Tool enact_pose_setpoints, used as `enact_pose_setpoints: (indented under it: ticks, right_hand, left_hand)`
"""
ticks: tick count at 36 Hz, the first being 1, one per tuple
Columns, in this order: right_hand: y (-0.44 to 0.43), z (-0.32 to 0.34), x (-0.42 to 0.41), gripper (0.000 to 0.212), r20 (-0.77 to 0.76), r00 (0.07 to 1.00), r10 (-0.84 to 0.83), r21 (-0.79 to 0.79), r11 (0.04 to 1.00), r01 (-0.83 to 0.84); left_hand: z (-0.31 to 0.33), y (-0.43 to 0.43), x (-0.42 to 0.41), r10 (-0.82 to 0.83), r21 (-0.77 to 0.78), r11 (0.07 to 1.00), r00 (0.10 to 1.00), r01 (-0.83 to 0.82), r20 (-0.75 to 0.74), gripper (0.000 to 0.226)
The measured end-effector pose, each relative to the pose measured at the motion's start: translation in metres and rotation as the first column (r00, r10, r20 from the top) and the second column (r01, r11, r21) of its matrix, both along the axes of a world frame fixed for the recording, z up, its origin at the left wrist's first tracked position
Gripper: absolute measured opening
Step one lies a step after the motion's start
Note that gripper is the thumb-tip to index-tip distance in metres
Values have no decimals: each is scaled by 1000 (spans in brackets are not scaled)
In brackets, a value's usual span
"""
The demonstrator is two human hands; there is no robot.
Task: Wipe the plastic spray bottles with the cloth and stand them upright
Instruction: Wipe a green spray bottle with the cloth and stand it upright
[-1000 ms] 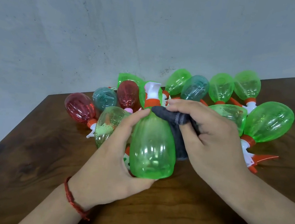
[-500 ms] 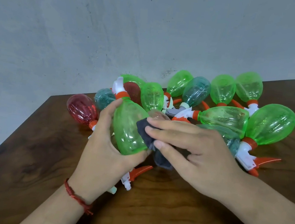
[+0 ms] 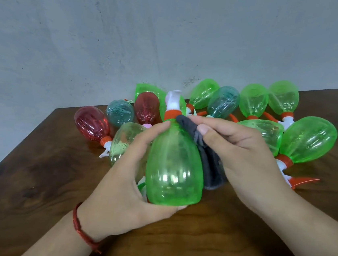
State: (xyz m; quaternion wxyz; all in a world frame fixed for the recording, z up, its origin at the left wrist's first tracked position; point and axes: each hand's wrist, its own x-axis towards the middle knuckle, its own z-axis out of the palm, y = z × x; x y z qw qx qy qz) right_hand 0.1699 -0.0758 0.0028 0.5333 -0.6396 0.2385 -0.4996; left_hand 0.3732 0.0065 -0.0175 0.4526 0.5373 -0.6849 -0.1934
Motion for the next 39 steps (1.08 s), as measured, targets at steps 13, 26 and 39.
enact_pose_setpoints:
  ticks: [13, 26, 39]
  right_hand:
    - [8, -15, 0, 29, -145, 986, -79, -345, 938, 25]
    - [15, -22, 4, 30, -173, 981, -89, -430, 903, 6]
    - [3, 0, 0, 29, 188, 973, 135, 142, 976, -163]
  left_hand:
    - [-5, 3, 1, 72, -123, 990, 997, -73, -10, 115]
    - [5, 6, -2, 212, -86, 970, 966, -226, -152, 109]
    - [8, 15, -6, -108, -97, 991, 986, 97, -123, 120]
